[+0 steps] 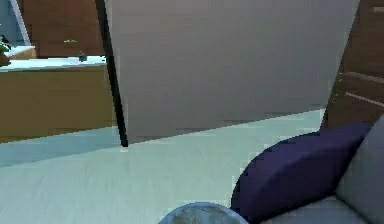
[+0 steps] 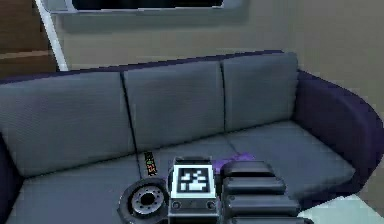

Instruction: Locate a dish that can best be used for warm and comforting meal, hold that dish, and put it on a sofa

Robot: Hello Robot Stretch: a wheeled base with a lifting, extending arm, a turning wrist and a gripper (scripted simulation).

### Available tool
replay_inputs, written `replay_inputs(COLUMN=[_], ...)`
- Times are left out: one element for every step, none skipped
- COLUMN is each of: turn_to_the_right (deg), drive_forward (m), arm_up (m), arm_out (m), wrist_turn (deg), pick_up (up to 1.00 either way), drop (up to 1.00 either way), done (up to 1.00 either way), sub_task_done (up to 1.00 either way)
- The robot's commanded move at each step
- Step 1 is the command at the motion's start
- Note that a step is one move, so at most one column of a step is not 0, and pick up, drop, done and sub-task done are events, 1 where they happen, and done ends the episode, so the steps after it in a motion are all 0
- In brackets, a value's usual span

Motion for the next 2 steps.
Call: replay_inputs(turn_to_the_right=[45.0,24.0], drive_forward=[0.00,0.00], arm_up=[0.00,0.00], arm_out=[0.00,0.00], wrist_turn=[0.0,0.0], pick_up=[0.00,0.00], drop=[0.00,0.00], done=[0.00,0.00], sub_task_done=[0.00,0.00])
